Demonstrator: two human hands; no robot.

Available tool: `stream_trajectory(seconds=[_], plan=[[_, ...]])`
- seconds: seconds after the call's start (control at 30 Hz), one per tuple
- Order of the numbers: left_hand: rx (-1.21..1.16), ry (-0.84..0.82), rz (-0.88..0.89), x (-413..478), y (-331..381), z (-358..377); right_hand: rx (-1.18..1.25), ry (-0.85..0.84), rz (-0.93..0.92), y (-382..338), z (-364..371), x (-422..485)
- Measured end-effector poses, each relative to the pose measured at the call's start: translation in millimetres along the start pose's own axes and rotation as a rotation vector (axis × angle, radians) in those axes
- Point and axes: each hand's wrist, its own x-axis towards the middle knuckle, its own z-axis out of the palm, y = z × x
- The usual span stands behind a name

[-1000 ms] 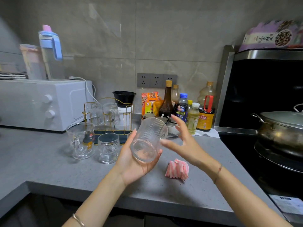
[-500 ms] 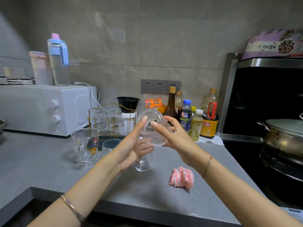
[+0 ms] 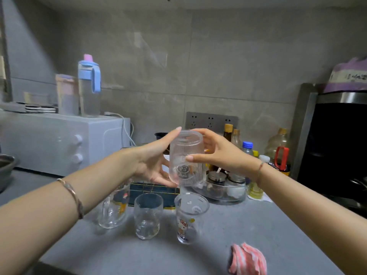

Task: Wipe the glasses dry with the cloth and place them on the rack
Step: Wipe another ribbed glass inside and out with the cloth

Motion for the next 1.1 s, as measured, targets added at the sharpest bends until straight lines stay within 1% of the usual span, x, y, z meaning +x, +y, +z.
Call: stream_trajectory(seconds=[0.13, 0.27, 0.33, 0.37, 0.4, 0.47, 0.5, 0.53, 0.57, 0.63, 0.67, 0.77, 0.83, 0.93, 1.1], plan=[[0.01, 0.029, 0.014, 24, 17, -15, 0.064, -0.015, 0.026, 17, -4, 35], [0.077, 0.048, 0.061, 43, 29, -24, 0.093, 0.038, 0.028, 32, -4, 65], [0.137, 0.1, 0.087, 56, 30, -32, 0.124, 0.065, 0.022, 40, -8, 81], [0.211, 0.172, 0.127, 66, 29, -38, 0.144, 0.082, 0.021, 48, -10, 92], [0.326, 0.285, 0.205, 73, 25, -43, 0.167, 0.109, 0.027, 52, -13, 98], [0.647, 0.587, 0.46, 93, 14, -60, 0.2, 0.156, 0.038, 66, -18, 115], [0.81, 0.664, 0.567, 103, 6, -70, 0.209, 0.172, 0.041, 72, -21, 122], [0.934, 0.679, 0.615, 113, -3, -79, 0.213, 0.18, 0.041, 78, -23, 129], [1.028, 0.659, 0.603, 123, -12, -89, 0.213, 0.186, 0.039, 83, -25, 136], [1.127, 0.613, 0.51, 141, -28, -104, 0.202, 0.184, 0.031, 92, -28, 150], [1.145, 0.611, 0.495, 148, -33, -110, 0.194, 0.185, 0.03, 96, -28, 156], [1.114, 0.661, 0.616, 160, -41, -119, 0.198, 0.2, 0.04, 111, -25, 173], [1.092, 0.683, 0.667, 162, -43, -120, 0.212, 0.207, 0.06, 121, -21, 184], [1.095, 0.702, 0.689, 164, -47, -119, 0.244, 0.212, 0.103, 139, -11, 195], [1.086, 0.708, 0.696, 163, -48, -118, 0.191, 0.178, 0.147, 166, 10, 202]])
